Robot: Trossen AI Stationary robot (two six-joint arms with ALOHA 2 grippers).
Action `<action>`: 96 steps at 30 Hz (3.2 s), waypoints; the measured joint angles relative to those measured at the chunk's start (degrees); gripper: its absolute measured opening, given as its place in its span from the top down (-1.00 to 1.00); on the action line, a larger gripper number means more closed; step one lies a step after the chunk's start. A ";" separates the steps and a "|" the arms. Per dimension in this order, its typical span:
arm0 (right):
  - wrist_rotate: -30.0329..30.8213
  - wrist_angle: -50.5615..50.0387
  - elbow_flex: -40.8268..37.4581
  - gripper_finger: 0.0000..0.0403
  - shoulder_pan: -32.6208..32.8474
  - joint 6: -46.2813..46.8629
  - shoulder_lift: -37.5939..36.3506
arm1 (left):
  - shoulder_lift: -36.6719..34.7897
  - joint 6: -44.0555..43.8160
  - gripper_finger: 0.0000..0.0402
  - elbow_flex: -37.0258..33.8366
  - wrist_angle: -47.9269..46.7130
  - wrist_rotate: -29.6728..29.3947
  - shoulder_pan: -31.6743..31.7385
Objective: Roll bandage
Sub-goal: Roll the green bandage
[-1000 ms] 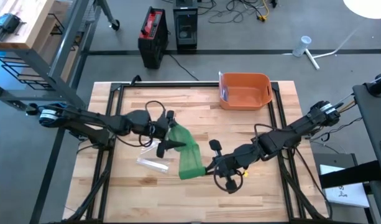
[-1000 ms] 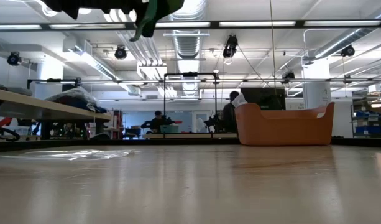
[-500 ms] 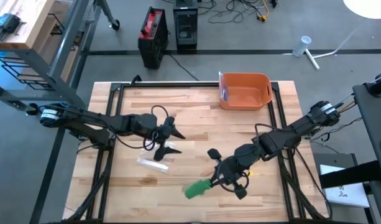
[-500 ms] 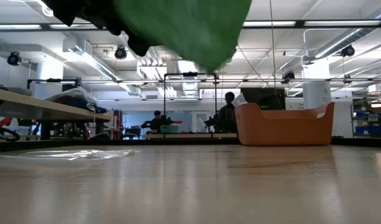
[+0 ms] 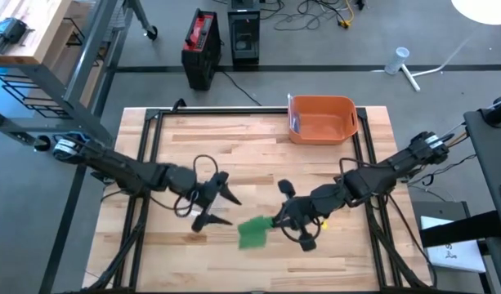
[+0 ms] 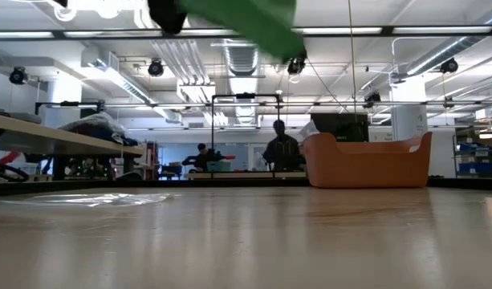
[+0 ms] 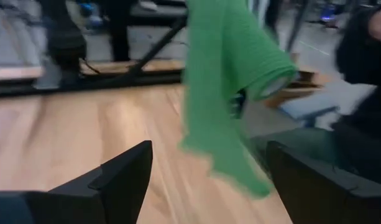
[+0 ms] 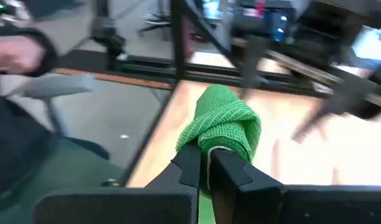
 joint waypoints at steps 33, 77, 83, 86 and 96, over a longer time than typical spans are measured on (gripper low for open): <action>3.43 -3.93 0.55 0.96 0.02 -2.32 -0.11 | 12.96 -0.81 -0.41 -0.07 13.64 -7.77 -4.28; 0.42 -4.32 3.91 0.95 -0.13 -12.18 10.44 | 18.86 15.99 1.00 65.10 -92.72 -26.50 7.28; 12.13 -9.25 3.85 0.95 -0.26 -9.39 9.81 | 20.60 9.56 1.00 71.67 -101.52 -17.64 7.37; 14.02 -11.09 3.83 0.96 -0.69 -7.43 9.79 | 20.93 7.20 1.00 75.20 -103.42 -17.21 6.76; 28.66 -19.12 3.74 0.96 -1.36 -0.92 9.77 | 19.95 4.95 1.00 81.17 -103.38 -7.98 5.65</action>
